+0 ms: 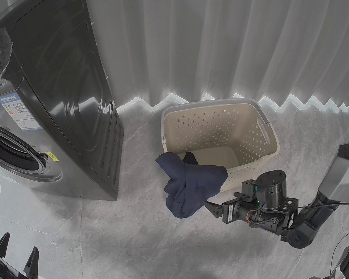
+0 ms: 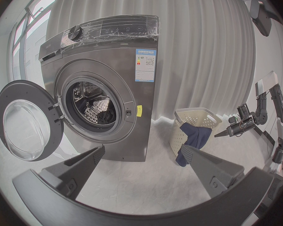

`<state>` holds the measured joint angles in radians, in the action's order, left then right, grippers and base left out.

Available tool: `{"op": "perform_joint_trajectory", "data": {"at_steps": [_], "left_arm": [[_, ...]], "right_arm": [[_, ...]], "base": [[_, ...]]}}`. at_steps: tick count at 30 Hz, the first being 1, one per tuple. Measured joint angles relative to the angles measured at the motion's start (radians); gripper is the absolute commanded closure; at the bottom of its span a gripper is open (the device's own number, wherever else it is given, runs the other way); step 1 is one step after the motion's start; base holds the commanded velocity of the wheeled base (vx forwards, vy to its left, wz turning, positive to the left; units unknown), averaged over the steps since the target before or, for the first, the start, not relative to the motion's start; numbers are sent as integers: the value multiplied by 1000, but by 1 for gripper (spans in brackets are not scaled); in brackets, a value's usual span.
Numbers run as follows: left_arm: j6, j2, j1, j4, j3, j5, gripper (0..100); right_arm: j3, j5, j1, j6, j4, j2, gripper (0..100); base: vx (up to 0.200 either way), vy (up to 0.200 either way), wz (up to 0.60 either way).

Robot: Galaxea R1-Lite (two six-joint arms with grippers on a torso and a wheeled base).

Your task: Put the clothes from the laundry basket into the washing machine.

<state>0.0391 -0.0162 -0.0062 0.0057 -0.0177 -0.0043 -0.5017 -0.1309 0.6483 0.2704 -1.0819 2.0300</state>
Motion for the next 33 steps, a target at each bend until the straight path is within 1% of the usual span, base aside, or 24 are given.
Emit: {"op": "perform_joint_trajectory", "data": {"at_steps": [6, 12, 18, 25, 30, 31, 33], "left_arm": [[1, 0, 0, 0, 0, 0, 0], [2, 0, 0, 0, 0, 0, 0], [3, 0, 0, 0, 0, 0, 0], [3, 0, 0, 0, 0, 0, 0], [4, 0, 0, 0, 0, 0, 0], [4, 0, 0, 0, 0, 0, 0], [5, 0, 0, 0, 0, 0, 0]], "right_arm": [[-75, 7, 9, 0, -20, 74, 0], [-143, 9, 17, -1, -64, 148, 0], [-222, 20, 17, -3, -106, 229, 0], [-320, 25, 11, -5, -115, 299, 0], [-363, 26, 11, -4, -116, 328, 0], [-368, 25, 11, -4, -119, 334, 100], [-376, 25, 13, -4, -135, 344, 100]], "base": [[0, 0, 0], [0, 0, 0], [0, 0, 0], [0, 0, 0], [0, 0, 0], [0, 0, 0], [0, 0, 0]]}}
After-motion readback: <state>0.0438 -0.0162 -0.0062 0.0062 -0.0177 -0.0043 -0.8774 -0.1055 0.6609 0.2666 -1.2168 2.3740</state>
